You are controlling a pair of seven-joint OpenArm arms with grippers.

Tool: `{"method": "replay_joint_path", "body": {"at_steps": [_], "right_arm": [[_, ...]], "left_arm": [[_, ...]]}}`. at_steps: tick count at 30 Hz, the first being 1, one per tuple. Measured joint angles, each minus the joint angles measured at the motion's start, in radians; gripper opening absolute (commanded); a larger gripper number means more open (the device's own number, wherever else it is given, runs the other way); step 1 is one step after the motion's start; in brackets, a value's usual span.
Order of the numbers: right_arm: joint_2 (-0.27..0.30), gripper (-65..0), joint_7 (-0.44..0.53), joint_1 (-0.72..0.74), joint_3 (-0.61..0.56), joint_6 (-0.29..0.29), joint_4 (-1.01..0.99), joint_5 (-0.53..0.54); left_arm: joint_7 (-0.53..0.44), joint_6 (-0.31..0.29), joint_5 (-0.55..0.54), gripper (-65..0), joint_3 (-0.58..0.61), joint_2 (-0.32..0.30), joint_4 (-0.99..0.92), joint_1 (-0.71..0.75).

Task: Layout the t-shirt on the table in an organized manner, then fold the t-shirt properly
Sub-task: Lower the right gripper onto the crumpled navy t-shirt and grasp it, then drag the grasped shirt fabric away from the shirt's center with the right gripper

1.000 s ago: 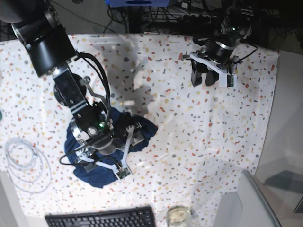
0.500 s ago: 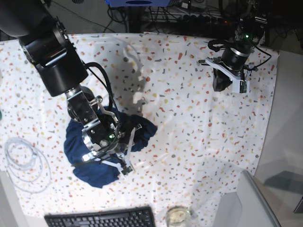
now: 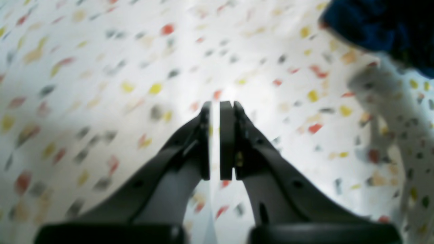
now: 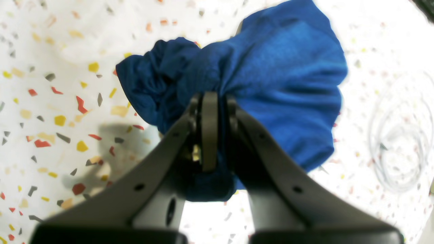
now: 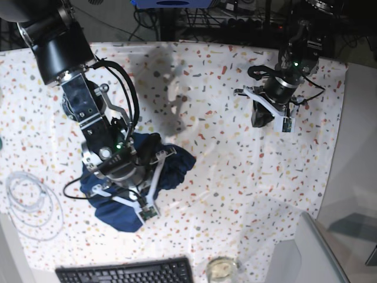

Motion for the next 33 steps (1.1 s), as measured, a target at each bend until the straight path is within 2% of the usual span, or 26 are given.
{"method": "replay_joint_path", "body": {"at_steps": [3,6,10,13,15,18,20,22,24,26,28,30,31,33], "right_arm": [[0.012,-65.0,-0.057,-0.058,0.069,0.0,0.103,-0.003],[0.034,-65.0,-0.07,-0.114,0.12,-0.002,0.226,0.004],[0.051,-65.0,-0.074,-0.223,0.208,-0.002,0.315,0.006],[0.051,-65.0,-0.071,-0.292,0.312,-0.002,0.325,0.01],[0.052,-65.0,-0.026,-0.337,0.397,0.0,0.323,0.0],[0.051,-64.8,0.032,-0.4,0.517,0.035,0.294,-0.003],[0.05,-64.5,0.032,-0.406,0.572,0.063,0.225,-0.005],[0.045,-59.4,-0.005,-0.38,0.597,0.082,0.154,-0.002],[0.043,-47.7,-0.09,-0.345,0.602,0.084,0.129,-0.002],[0.041,-35.0,-0.105,-0.325,0.6,0.084,0.151,0.002],[0.041,-25.8,-0.09,-0.315,0.593,0.086,0.207,0.004],[0.037,-21.5,-0.061,-0.282,0.568,0.085,0.222,-0.011],[0.036,-20.1,-0.057,-0.246,0.545,0.085,0.208,-0.006],[0.041,-18.3,-0.039,-0.145,0.483,0.088,0.117,0.002]], "left_arm": [[0.002,0.003,-0.001,-61.7,0.083,0.0,-0.041,-0.082],[-0.004,-0.003,-0.002,-61.7,0.165,0.01,-0.096,-0.181],[0.0,0.003,0.0,-61.7,0.223,0.063,-0.2,-0.304],[-0.003,0.005,0.0,-61.9,0.225,0.115,-0.249,-0.359],[-0.001,0.003,-0.002,-61.9,0.222,0.136,-0.262,-0.374],[-0.001,-0.002,-0.003,-61.9,0.218,0.137,-0.267,-0.369],[-0.002,-0.001,-0.003,-61.9,0.218,0.113,-0.265,-0.353],[-0.003,-0.008,-0.011,-61.9,0.202,0.069,-0.251,-0.319],[-0.001,-0.001,-0.008,-61.9,0.143,0.035,-0.228,-0.257],[0.0,-0.001,-0.01,-61.9,0.035,0.016,-0.198,-0.177],[0.0,0.011,-0.008,-61.9,-0.086,0.015,-0.168,-0.099],[0.0,-0.003,-0.012,-61.9,-0.192,0.02,-0.136,-0.036],[0.002,0.009,-0.011,-61.9,-0.229,0.019,-0.121,-0.011],[-0.003,0.001,-0.003,-61.9,-0.28,0.02,-0.1,0.026]]}}
